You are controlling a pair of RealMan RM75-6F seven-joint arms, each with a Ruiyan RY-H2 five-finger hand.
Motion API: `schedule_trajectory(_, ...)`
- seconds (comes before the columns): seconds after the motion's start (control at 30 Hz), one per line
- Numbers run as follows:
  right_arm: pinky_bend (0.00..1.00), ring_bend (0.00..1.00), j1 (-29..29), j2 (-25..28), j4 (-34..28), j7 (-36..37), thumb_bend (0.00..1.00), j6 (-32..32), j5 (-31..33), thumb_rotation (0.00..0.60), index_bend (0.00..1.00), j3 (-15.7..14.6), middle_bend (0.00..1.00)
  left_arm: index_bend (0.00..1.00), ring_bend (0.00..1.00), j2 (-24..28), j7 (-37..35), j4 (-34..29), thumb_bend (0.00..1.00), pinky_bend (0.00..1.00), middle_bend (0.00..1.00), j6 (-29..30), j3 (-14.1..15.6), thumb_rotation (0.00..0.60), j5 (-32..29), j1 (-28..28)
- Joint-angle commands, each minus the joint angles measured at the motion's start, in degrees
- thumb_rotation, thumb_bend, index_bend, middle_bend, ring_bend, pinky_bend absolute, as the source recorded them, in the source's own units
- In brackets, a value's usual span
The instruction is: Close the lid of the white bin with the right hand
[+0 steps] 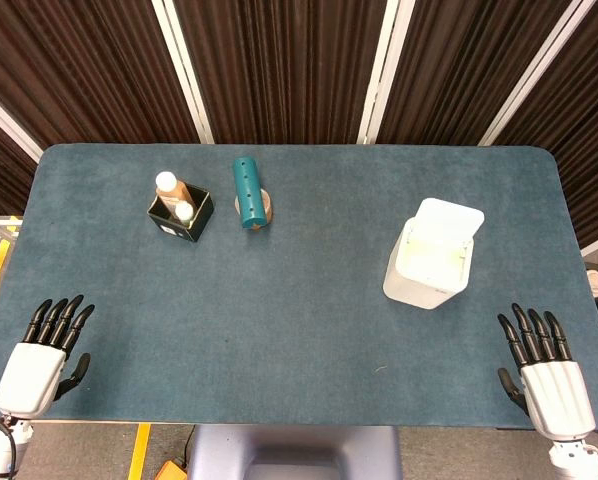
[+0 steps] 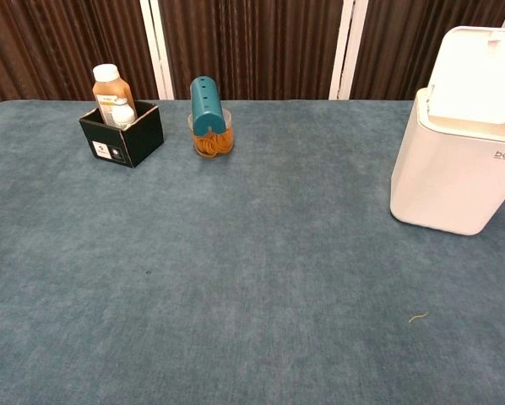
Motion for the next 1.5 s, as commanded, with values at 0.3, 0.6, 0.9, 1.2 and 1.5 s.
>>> schedule_trajectory(0.3,0.00,0.00,3.3,-0.1,-4.3,-0.2,0.39,-4.5,5.0,0.600,0.00,4.4,0.01,0.01,0.00,-0.1,-0.2,0.1,0.46,0.00,0.00,-1.0,0.2,0.600,0.1,-0.5)
schedule_trajectory(0.6,1.00,0.99,16.7,5.3,-22.0,-22.1,0.63,-17.0,31.6,0.600,0.15,22.5,0.99,0.00,0.00,0.1,-0.3,0.0,0.46,0.00,0.00,-1.1,0.2,0.600,0.0,-0.5)
schedule_trajectory(0.9,1.00,1.00,34.7,6.4,-24.8,-39.7,0.75,-23.4,65.6,0.600,0.17,30.7,1.00,0.00,0.00,-0.2,0.5,-0.1,0.46,0.00,0.00,-3.3,0.4,0.600,-0.7,-1.3)
schedule_trajectory(1.2,1.00,1.00,42.6,2.5,-17.4,-40.7,0.76,-23.7,74.5,0.600,0.23,27.4,1.00,0.00,0.00,0.4,-0.5,-0.2,0.46,0.00,0.00,-2.9,0.3,0.600,-1.0,-1.2)
schedule_trajectory(1.5,1.00,1.00,43.9,3.0,-16.2,-39.1,0.76,-24.6,76.4,0.600,0.31,24.2,1.00,0.00,0.00,0.6,-1.0,-0.2,0.46,0.00,0.00,-2.3,0.3,0.600,-1.0,-1.1)
